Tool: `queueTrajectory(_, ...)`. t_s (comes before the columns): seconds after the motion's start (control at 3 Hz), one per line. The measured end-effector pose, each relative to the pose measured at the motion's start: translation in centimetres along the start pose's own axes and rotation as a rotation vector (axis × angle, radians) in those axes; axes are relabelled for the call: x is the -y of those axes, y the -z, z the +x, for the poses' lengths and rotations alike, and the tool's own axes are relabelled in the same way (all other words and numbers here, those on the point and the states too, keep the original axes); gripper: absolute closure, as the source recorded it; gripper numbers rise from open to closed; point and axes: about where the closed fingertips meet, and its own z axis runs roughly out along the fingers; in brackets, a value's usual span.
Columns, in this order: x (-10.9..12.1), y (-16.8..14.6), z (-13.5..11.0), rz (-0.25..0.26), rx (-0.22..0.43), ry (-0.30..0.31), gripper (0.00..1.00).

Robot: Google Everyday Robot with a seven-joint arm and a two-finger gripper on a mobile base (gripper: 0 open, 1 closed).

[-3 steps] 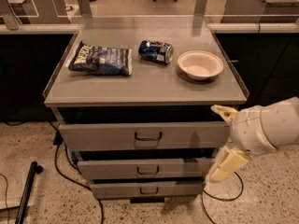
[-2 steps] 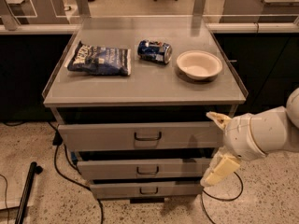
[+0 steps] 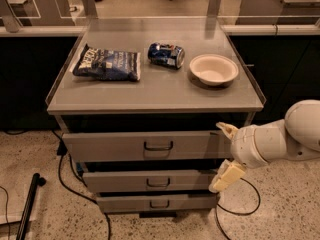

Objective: Open top drawer

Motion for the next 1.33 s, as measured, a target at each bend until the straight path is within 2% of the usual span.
queueTrajectory(0.33,0.6,-1.3,-0.2,-0.008,0.020,0.002,0.00)
queueTrajectory(0.67,0.9,-3.8,-0.1,-0.061,0.116,-0.027,0.00)
queueTrajectory(1.0,1.9,-6.8,-0.3,-0.069,0.202,-0.036,0.00)
queueTrajectory(1.33,1.9,-6.9,-0.2,-0.069,0.202,-0.036,0.00)
